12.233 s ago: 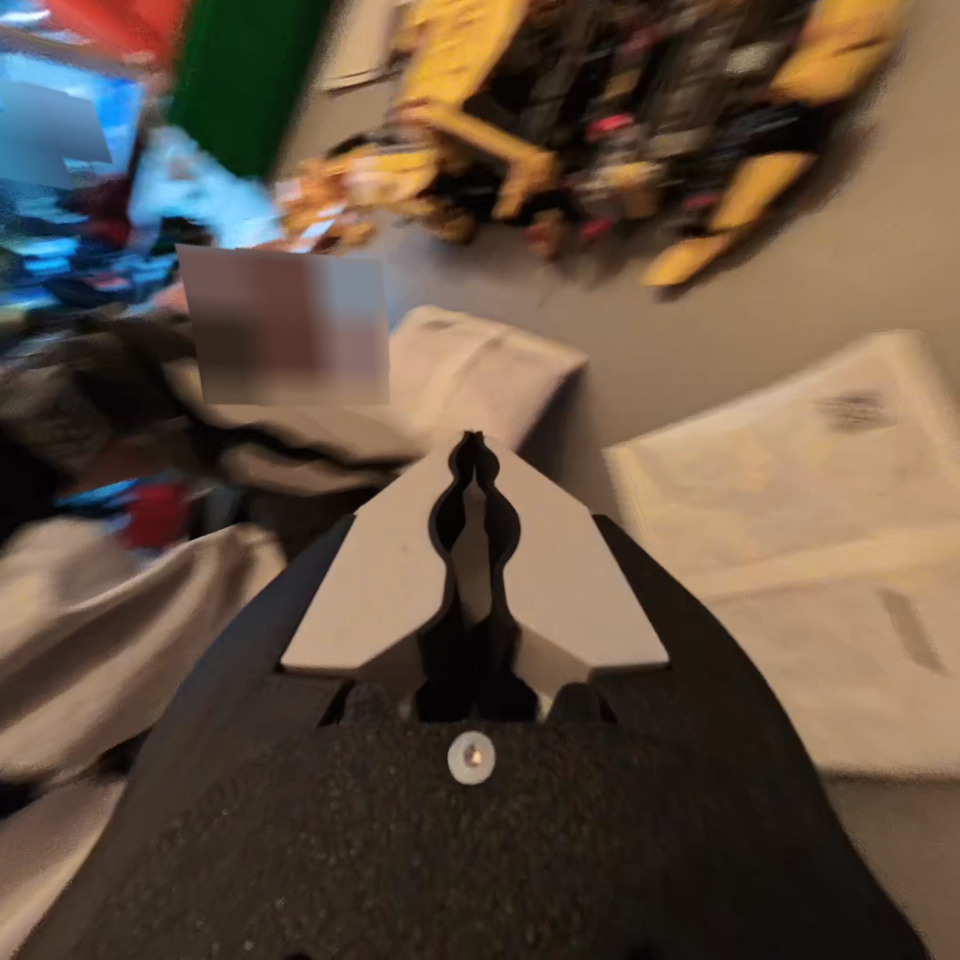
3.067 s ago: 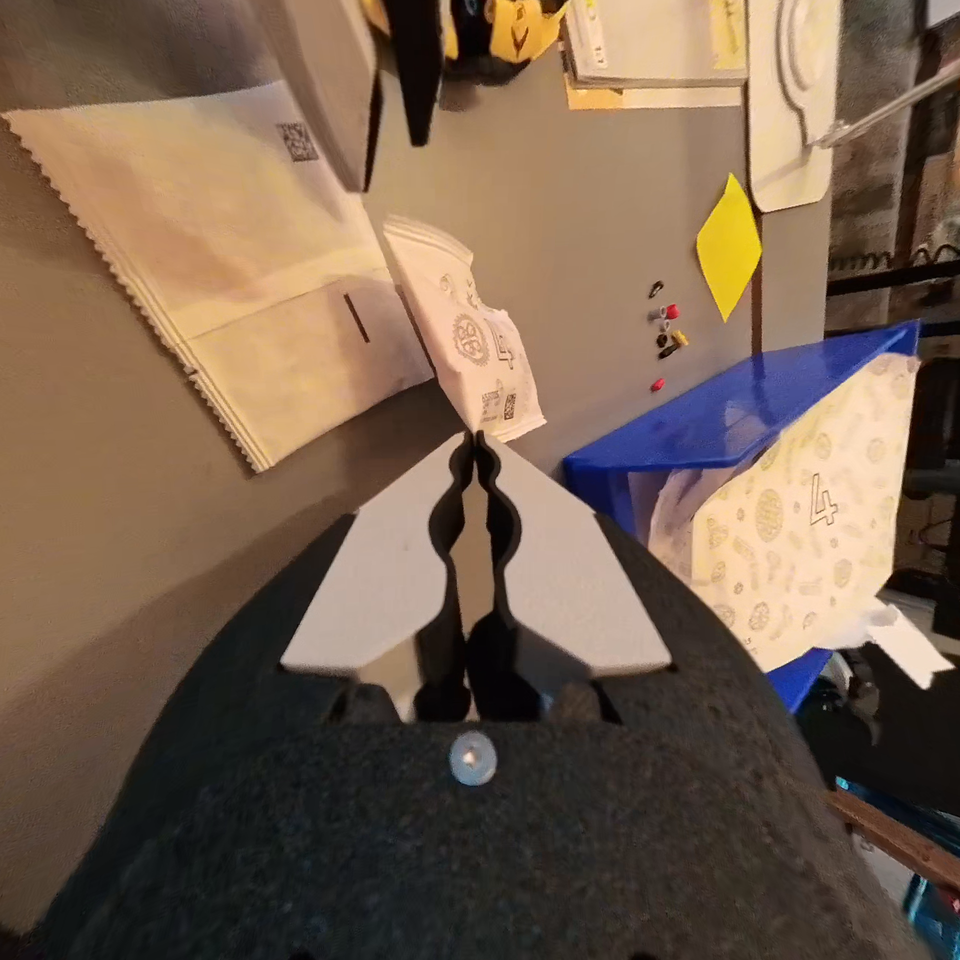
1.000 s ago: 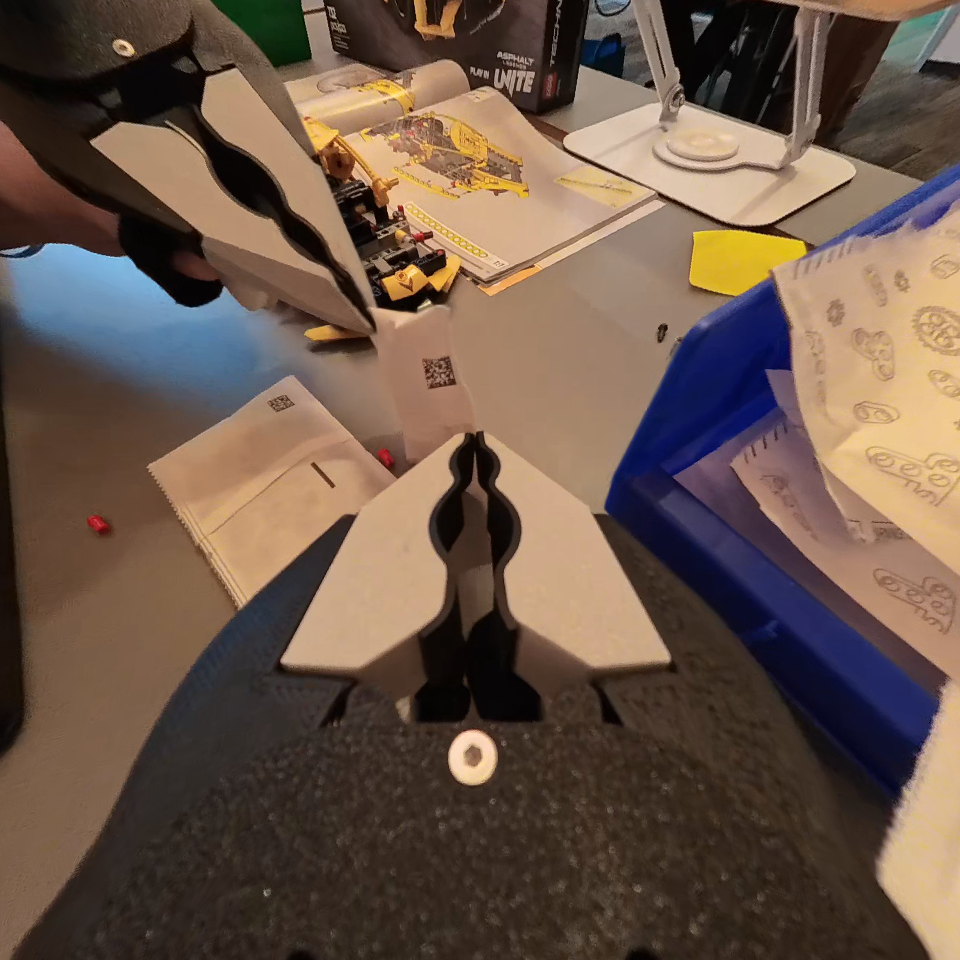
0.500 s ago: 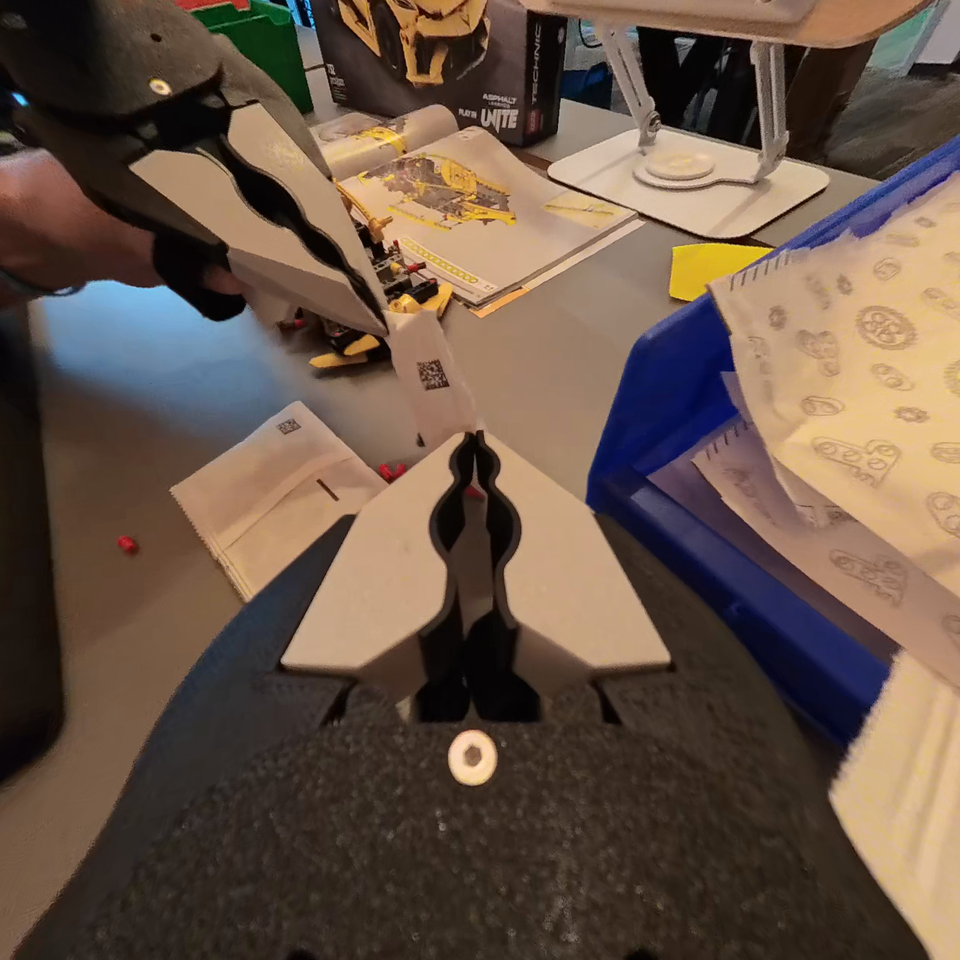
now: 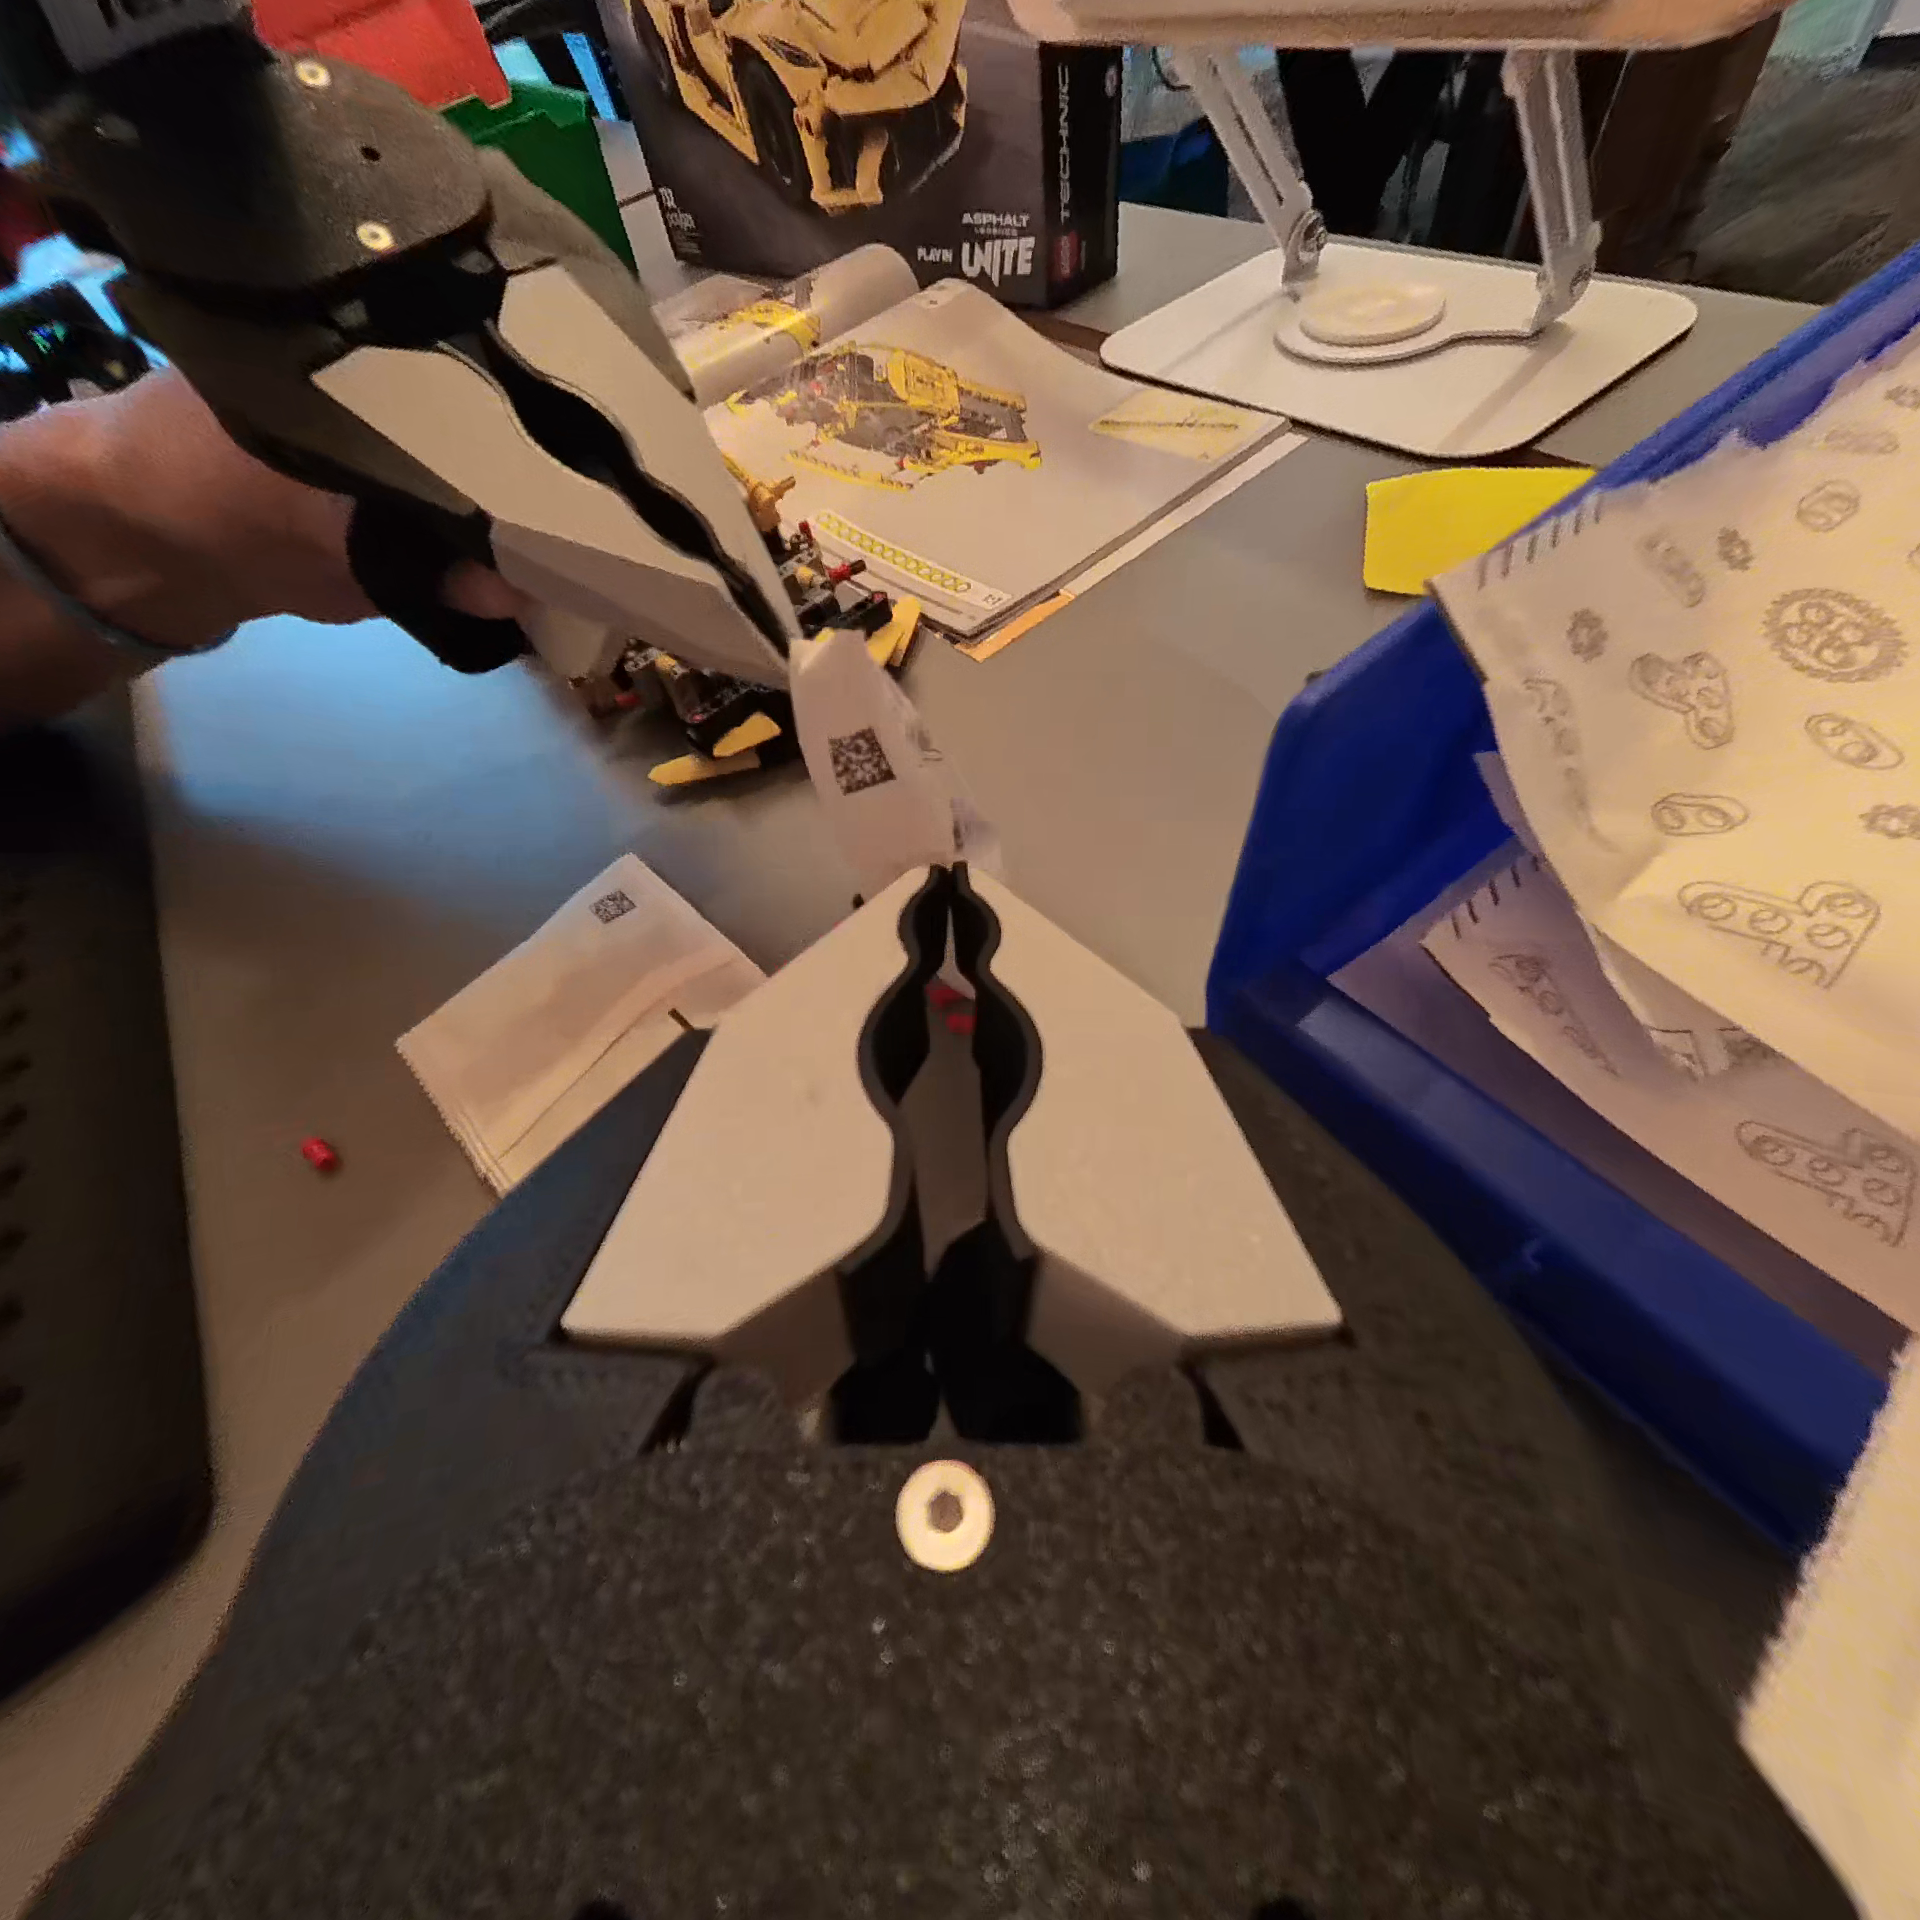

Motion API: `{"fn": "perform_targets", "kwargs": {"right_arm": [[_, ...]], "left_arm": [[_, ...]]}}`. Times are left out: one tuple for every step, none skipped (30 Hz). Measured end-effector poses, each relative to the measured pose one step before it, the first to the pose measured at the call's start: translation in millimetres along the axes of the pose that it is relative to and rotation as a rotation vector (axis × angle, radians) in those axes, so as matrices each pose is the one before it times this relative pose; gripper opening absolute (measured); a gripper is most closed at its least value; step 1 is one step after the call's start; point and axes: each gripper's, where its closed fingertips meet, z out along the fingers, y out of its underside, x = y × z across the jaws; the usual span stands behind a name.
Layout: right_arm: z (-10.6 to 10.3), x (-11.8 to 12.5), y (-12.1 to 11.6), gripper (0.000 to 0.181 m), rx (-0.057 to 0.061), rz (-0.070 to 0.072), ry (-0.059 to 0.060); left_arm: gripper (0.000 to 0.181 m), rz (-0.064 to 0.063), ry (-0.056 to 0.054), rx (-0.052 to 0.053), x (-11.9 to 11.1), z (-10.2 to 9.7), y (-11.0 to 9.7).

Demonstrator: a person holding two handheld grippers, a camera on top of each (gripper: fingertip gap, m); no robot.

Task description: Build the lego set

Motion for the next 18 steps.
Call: {"fn": "perform_targets", "kwargs": {"right_arm": [[2.41, -1.15, 1.14, 0.000, -0.0199, -0.0128, 0.0061], [1.76, -1.48, 0.67, 0.000, -0.0131, -0.0107, -0.0006], [0.23, -0.07, -0.16, 0.000, -0.0017, -0.0032, 0.0020], [-1.42, 1.60, -0.03, 0.000, 0.0033, 0.0019, 0.0026], [-2.63, 2.26, -1.11, 0.000, 0.0143, 0.0129, -0.0016], [-2.89, 3.14, -1.34, 0.000, 0.0155, 0.0154, 0.0014], [-0.96, -0.33, -2.13, 0.000, 0.0158, 0.0155, -0.0113], [1.69, -1.21, -0.93, 0.000, 0.0000, 0.0086, -0.0018], [3.41, -1.87, 0.14, 0.000, -0.0095, -0.0108, 0.0047], [3.70, -2.68, 0.46, 0.000, -0.0124, -0.0082, -0.0009], [2.04, -0.30, 1.52, 0.000, -0.0133, -0.0049, 0.0060], [-0.82, -0.71, -0.96, 0.000, 0.0107, -0.0008, -0.0068], [-3.29, 1.15, -2.43, 0.000, 0.0203, 0.0155, -0.0062], [-3.60, 3.34, -2.27, 0.000, 0.0173, 0.0119, 0.0057], [-1.72, 1.81, -2.61, 0.000, 0.0144, 0.0091, 0.0026], [0.92, 0.91, -0.97, 0.000, -0.0022, 0.0060, 0.0058], [2.93, -0.62, 0.74, 0.000, -0.0139, -0.0006, 0.0077], [2.44, -0.60, 2.76, 0.000, -0.0225, -0.0136, 0.0080]], "left_arm": [[0.000, 0.0011, 0.0078, -0.0037, 0.83, 1.29, -0.38], [0.000, 0.0053, 0.0054, -0.0017, 0.52, 0.81, -0.24], [0.000, -0.0012, 0.0065, -0.0005, 0.02, 0.24, -0.32], [0.000, -0.0023, 0.0034, 0.0023, -0.97, -0.56, -0.71], [0.000, 0.0034, -0.0055, -0.0009, -3.00, -1.43, -0.36], [0.000, 0.0046, 0.0003, -0.0005, -2.53, -1.76, -0.54], [0.000, -0.0080, 0.0074, 0.0052, -0.75, -0.86, -1.43], [0.000, -0.0072, 0.0001, -0.0009, -0.09, 0.82, -0.74], [0.000, 0.0125, -0.0001, -0.0126, 1.72, 2.35, 0.85], [0.000, 0.0183, 0.0019, -0.0109, 1.93, 1.59, 0.43], [0.000, 0.0120, 0.0009, -0.0041, -0.37, -0.37, -0.56], [0.000, 0.0014, 0.0036, 0.0019, -2.90, -2.63, -1.11], [0.000, -0.0139, 0.0019, 0.0073, -4.47, -3.39, -1.37], [0.000, -0.0193, 0.0099, 0.0085, -1.91, -1.33, -1.48], [0.000, -0.0103, 0.0172, 0.0013, 2.63, 1.83, -0.70], [0.000, 0.0089, 0.0056, -0.0106, 3.53, 3.76, 1.08], [0.000, 0.0197, -0.0096, -0.0115, 1.22, 3.22, 0.89], [0.000, 0.0094, -0.0100, -0.0030, -1.39, 0.71, -0.30]]}}
